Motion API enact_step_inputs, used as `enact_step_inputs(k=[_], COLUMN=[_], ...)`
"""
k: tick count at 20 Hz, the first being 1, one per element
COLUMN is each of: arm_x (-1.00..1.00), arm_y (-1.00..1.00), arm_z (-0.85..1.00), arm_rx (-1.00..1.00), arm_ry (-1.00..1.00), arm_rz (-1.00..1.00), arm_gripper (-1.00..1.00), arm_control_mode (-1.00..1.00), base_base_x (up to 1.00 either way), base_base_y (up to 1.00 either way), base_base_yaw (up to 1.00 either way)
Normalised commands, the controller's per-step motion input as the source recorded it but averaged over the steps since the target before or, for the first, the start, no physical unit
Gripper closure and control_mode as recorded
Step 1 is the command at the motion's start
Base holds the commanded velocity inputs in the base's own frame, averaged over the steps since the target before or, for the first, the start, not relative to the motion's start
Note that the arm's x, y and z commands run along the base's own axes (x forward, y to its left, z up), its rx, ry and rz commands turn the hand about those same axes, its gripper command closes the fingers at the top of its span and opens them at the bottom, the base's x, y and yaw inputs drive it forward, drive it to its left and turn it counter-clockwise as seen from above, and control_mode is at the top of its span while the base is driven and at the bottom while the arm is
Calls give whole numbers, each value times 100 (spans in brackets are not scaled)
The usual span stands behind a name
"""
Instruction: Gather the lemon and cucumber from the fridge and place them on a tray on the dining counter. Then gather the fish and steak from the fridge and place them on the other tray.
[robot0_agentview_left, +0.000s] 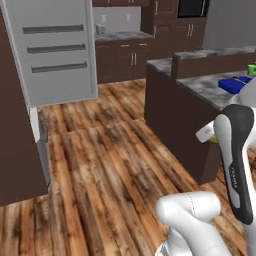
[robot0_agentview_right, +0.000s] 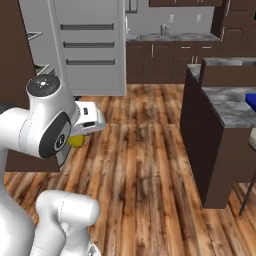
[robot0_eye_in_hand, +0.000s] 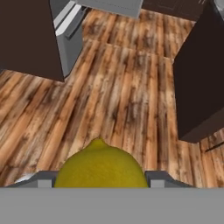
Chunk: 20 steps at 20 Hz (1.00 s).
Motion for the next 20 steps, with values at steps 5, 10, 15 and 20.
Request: enact_step_inputs(k=[5, 10, 15, 20], arm_x=[0, 0, 0, 0], arm_y=[0, 0, 0, 0], arm_z=[0, 0, 0, 0], arm_rx=[0, 0, 0, 0], arm_ry=[0, 0, 0, 0], arm_rz=[0, 0, 0, 0], arm_gripper=[100, 100, 100, 100], arm_control_mode=[100, 100, 100, 100], base_base_x=[-6, 18, 46, 65], base_base_y=[-83, -88, -89, -93], base_base_yaw=[-17, -11, -8, -6])
